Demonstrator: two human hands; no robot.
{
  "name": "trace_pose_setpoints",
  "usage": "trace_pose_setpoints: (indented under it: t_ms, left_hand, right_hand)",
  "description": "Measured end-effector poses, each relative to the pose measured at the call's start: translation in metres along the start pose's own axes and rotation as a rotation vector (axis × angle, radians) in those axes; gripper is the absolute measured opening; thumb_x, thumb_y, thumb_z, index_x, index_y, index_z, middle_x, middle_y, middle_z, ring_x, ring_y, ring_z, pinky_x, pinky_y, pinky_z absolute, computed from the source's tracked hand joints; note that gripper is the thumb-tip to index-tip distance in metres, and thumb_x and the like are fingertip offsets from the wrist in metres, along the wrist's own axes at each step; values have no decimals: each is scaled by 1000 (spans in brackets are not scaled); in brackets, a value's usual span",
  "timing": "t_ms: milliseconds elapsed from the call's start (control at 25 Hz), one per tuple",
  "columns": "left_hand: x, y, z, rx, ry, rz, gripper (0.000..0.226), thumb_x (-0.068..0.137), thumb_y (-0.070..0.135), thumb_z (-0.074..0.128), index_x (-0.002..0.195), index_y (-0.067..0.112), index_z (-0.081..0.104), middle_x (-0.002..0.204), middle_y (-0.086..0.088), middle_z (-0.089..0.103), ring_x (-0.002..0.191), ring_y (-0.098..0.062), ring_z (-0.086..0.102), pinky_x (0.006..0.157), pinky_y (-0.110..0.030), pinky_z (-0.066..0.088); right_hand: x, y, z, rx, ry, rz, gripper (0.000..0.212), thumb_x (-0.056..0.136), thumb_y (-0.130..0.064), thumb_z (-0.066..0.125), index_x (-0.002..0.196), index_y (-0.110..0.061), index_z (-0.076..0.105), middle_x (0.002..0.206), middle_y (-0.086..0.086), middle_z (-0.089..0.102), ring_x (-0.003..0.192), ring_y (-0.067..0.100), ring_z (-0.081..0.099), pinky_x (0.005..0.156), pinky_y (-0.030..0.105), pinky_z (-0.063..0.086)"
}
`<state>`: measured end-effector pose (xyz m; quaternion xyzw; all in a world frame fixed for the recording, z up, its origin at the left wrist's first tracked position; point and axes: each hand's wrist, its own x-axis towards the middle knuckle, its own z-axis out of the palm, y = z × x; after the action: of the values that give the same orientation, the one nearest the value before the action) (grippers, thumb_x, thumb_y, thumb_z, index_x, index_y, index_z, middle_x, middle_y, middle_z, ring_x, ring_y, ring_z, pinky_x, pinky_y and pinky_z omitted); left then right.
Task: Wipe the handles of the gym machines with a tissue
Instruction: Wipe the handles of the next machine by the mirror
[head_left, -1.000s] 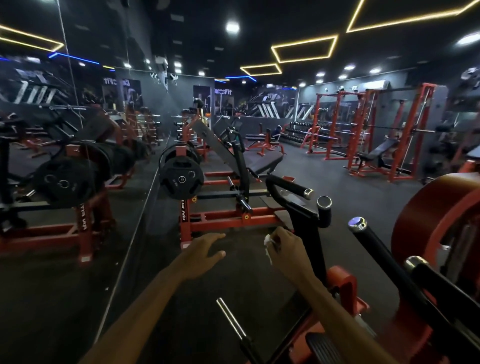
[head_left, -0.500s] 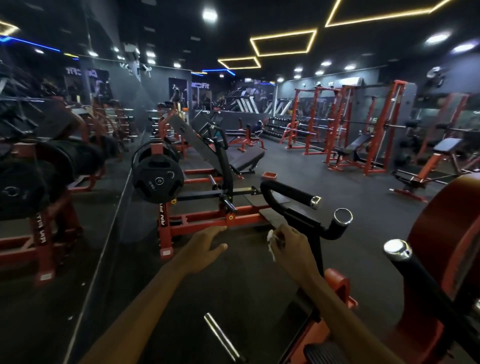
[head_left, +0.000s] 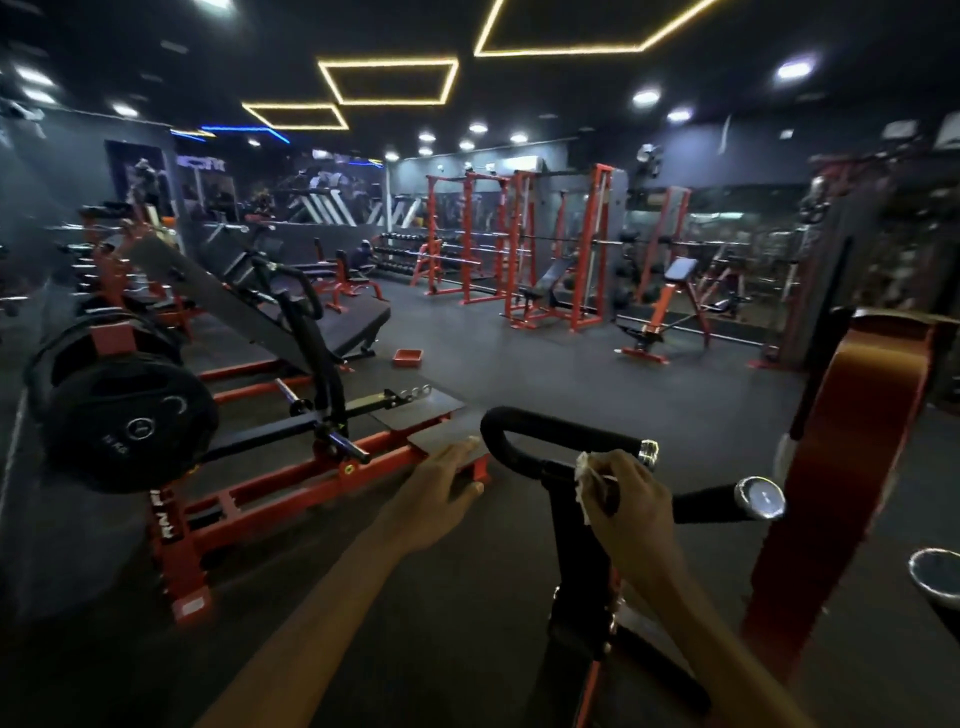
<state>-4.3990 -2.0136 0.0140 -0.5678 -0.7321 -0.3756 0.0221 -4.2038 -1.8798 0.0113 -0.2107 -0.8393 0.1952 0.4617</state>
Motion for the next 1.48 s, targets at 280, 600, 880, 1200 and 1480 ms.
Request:
trace_pose_setpoints:
  t_ms: [280, 600, 880, 1200, 1480]
  left_hand:
    - [45, -16, 10, -59, 6, 127, 66, 94, 23, 54, 149, 13, 18, 155, -4, 21, 143, -17, 19, 108, -23, 19]
    - [81, -43, 27, 100, -78, 290, 73, 89, 18, 61, 149, 8, 19, 155, -8, 23, 143, -20, 21, 115, -41, 27]
    - [86, -55, 32, 47, 0, 362, 72, 84, 8, 65, 146, 4, 27, 151, -11, 30, 141, -20, 26, 116, -35, 26]
    - [109, -76, 27, -2, 14, 534, 55, 89, 9, 57, 140, 1, 38, 141, -13, 45, 131, -19, 42, 111, -22, 31]
    - [133, -97, 27, -113, -52, 706, 52, 93, 22, 46, 142, 6, 36, 143, -8, 44, 133, -13, 40, 111, -20, 31]
  right_hand:
    - [31, -4, 7, -215, 129, -93, 6, 87, -9, 61, 93, -11, 60, 99, 4, 64, 88, 20, 62, 73, 31, 52]
    - [80, -13, 83, -560, -67, -280, 24, 84, -26, 58, 103, -11, 57, 106, 11, 67, 98, 27, 65, 89, 38, 50]
    - [88, 3, 96, -696, -106, -384, 43, 77, -21, 69, 117, -7, 60, 119, 13, 64, 110, 27, 61, 99, 40, 44]
    - [89, 6, 101, -758, 41, -451, 37, 87, -27, 43, 109, -8, 65, 110, 7, 66, 101, 23, 52, 84, 35, 39]
    - [81, 4, 116, -777, 137, -374, 35, 91, -19, 44, 112, -1, 64, 117, 11, 63, 93, 22, 45, 74, 33, 36]
